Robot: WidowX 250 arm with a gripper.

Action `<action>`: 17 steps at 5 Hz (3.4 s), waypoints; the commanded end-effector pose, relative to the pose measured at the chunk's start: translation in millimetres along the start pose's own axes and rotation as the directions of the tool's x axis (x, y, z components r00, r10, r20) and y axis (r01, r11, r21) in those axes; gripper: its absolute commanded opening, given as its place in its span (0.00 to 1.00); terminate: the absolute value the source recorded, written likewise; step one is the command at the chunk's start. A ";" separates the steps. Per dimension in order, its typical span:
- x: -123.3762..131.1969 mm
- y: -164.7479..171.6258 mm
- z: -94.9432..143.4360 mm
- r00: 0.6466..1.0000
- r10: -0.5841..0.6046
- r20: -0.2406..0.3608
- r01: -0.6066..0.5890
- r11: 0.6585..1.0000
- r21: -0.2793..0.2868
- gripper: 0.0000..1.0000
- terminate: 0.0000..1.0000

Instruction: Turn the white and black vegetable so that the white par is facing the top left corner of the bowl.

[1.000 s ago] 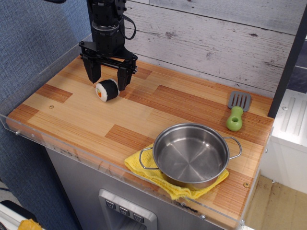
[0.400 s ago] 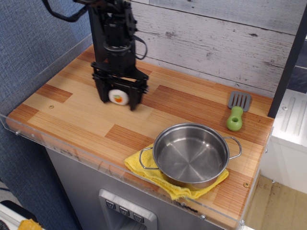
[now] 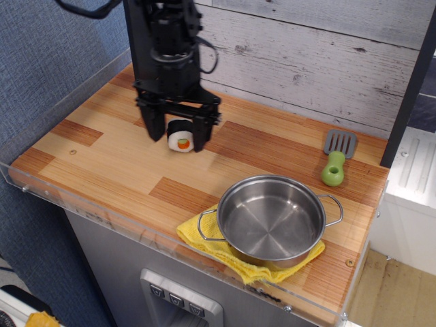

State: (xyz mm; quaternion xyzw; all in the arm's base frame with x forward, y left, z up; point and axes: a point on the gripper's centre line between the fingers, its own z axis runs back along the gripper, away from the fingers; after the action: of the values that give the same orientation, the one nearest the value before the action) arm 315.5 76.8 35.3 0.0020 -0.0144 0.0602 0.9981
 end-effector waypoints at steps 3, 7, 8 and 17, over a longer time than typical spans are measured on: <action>-31.6 -55.3 5.4 0.952 -0.292 0.090 0.292 0.956 0.024 1.00 0.00; -36.5 -36.8 46.1 0.975 -0.160 0.152 0.164 0.986 -0.010 1.00 0.00; -34.4 -53.5 47.7 0.964 -0.227 0.140 0.234 0.972 -0.037 1.00 0.00; -15.0 -29.0 83.5 0.992 -0.109 0.068 0.108 0.994 0.015 1.00 0.00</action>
State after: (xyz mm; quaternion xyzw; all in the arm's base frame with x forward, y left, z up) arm 298.6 43.1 108.9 0.0062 -0.0301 0.0060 0.9995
